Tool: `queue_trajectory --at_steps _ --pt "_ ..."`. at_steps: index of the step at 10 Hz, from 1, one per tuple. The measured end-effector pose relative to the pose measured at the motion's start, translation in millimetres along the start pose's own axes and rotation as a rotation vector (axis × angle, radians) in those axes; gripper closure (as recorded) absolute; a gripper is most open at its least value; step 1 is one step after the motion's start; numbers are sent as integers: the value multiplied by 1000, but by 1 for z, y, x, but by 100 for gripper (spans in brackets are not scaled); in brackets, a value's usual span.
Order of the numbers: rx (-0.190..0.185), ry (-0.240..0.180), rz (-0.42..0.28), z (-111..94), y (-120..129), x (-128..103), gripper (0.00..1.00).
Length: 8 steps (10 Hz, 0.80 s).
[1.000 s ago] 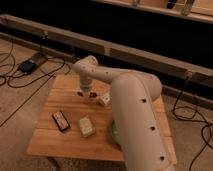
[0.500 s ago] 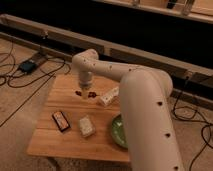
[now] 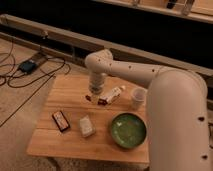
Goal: Place the pepper in the ceramic bowl
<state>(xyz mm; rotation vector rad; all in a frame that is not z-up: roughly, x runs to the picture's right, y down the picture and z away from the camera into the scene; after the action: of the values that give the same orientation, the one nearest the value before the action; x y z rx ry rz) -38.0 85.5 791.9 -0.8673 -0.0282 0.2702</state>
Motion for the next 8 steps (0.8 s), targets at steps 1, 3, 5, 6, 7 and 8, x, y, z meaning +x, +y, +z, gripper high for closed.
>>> queue_trajectory --at_steps 1,3,5,6,7,8 --pt "-18 8 52 3 10 20 100" --pt "-49 24 139 14 31 52 100" --pt "-75 43 221 26 52 82 100" --pt "-81 48 247 30 57 91 98" --pt "-90 51 296 37 65 105 87" --pt "-95 49 335 41 69 115 78"
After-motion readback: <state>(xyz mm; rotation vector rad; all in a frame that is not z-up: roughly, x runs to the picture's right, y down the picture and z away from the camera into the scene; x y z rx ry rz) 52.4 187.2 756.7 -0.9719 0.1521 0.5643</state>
